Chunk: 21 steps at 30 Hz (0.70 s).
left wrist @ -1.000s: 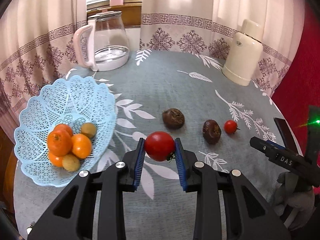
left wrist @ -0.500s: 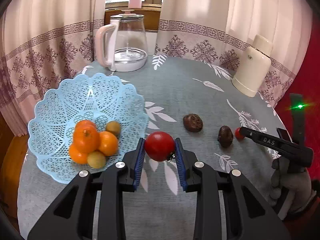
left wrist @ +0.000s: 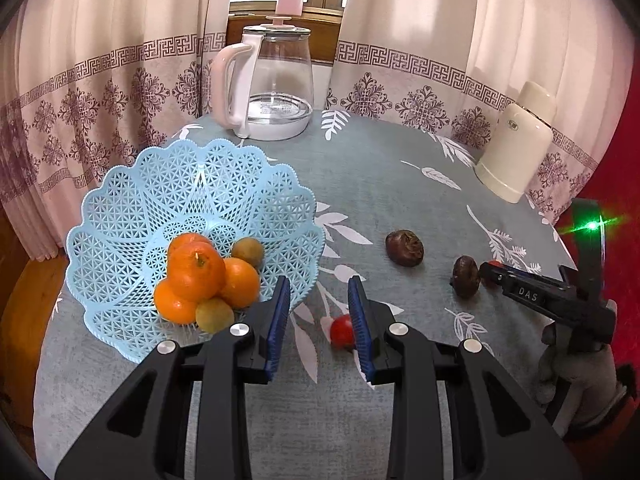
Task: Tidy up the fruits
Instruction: 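Carry both held cherry tomatoes toward the blue basket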
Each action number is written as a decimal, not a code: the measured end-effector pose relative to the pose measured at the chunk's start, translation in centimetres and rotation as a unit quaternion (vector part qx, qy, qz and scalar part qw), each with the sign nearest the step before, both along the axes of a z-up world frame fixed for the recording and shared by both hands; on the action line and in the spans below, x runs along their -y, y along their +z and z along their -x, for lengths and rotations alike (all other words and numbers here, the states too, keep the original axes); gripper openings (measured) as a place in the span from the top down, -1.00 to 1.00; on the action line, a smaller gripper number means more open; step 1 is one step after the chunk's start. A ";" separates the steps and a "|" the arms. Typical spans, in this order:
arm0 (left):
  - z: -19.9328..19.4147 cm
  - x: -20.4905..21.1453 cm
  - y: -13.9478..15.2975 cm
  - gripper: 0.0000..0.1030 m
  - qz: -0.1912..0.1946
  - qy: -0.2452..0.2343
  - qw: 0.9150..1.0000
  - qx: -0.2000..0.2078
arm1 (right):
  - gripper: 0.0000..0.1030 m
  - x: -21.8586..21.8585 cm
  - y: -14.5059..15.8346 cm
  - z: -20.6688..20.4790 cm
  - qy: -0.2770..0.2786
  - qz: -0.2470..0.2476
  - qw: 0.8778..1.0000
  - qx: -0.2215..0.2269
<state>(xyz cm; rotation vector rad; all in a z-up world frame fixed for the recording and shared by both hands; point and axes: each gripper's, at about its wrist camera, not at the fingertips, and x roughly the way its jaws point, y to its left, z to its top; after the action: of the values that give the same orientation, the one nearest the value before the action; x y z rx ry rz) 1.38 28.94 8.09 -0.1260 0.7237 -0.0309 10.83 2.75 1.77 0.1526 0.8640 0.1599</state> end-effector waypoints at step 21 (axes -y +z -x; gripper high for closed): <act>-1.2 3.4 -4.5 0.41 -0.006 -0.046 0.997 -0.055 | 0.44 1.9 2.7 4.2 -0.004 -0.053 0.998 0.044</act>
<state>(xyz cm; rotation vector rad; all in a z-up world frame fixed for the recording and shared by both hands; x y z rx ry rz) 2.61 25.52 3.55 -0.0836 0.8384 -0.1074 6.62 0.82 4.47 0.2465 0.7669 0.2047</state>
